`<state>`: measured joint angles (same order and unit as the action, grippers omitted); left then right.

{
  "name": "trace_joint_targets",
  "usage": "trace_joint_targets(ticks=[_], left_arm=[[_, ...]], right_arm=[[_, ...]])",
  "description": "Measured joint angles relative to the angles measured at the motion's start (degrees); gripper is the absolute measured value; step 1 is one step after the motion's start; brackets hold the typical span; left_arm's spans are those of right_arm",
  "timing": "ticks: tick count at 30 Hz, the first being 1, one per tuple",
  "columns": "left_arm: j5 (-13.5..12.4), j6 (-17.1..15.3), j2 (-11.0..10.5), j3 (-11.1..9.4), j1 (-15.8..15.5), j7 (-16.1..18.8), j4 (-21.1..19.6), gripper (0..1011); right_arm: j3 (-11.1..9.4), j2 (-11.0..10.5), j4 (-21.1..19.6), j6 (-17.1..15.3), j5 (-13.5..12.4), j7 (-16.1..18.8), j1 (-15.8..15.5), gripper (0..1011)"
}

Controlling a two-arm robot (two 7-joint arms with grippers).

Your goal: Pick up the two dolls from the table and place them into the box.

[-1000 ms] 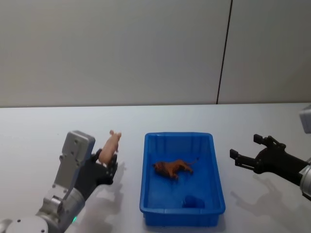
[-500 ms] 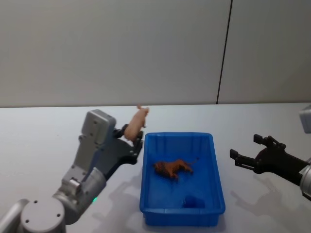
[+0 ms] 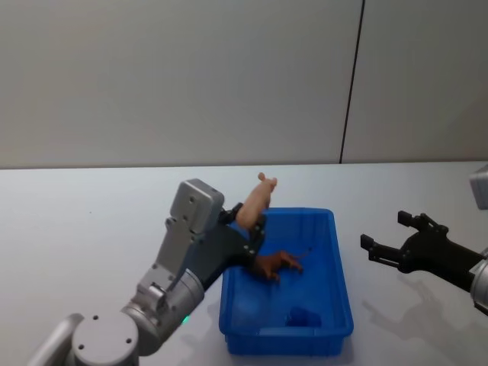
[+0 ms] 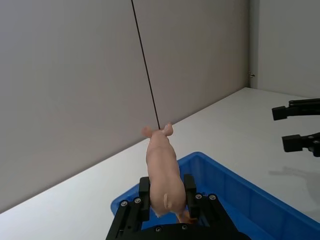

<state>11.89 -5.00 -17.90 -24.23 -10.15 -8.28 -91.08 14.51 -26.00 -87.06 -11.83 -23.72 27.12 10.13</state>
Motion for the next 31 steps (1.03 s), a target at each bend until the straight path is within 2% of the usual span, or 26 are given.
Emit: trace_joint_targets(ticks=[2, 6, 11, 12, 21, 31], left_arm=[[-0.12, -0.08, 0.23, -0.21, -0.02, -0.21, 0.22, 429], [-0.44, -0.35, 0.84, -0.74, -0.02, -0.72, 0.82, 579], [-0.77, -0.27, 1.14, -0.99, 0.04, -0.86, 1.15, 721], [-0.91, -0.05, 1.20, -1.02, 0.08, -0.86, 1.21, 774], [-2.26, 2.42, 0.97, -0.76, 0.46, 1.16, 0.60, 1001], [-3.73, 5.12, 0.06, 0.27, 1.00, 4.34, -1.20, 1001]], right_arm=[[0.00, 0.00, 0.00, 0.00, 0.00, 0.00, 0.00, 1001], [0.00, 0.00, 0.00, 0.00, 0.00, 0.00, 0.00, 1001], [0.00, 0.00, 0.00, 0.00, 0.00, 0.00, 0.00, 1001], [0.00, 0.00, 0.00, 0.00, 0.00, 0.00, 0.00, 1001], [0.00, 0.00, 0.00, 0.00, 0.00, 0.00, 0.00, 1001], [0.00, 0.00, 0.00, 0.00, 0.00, 0.01, 0.00, 1001]])
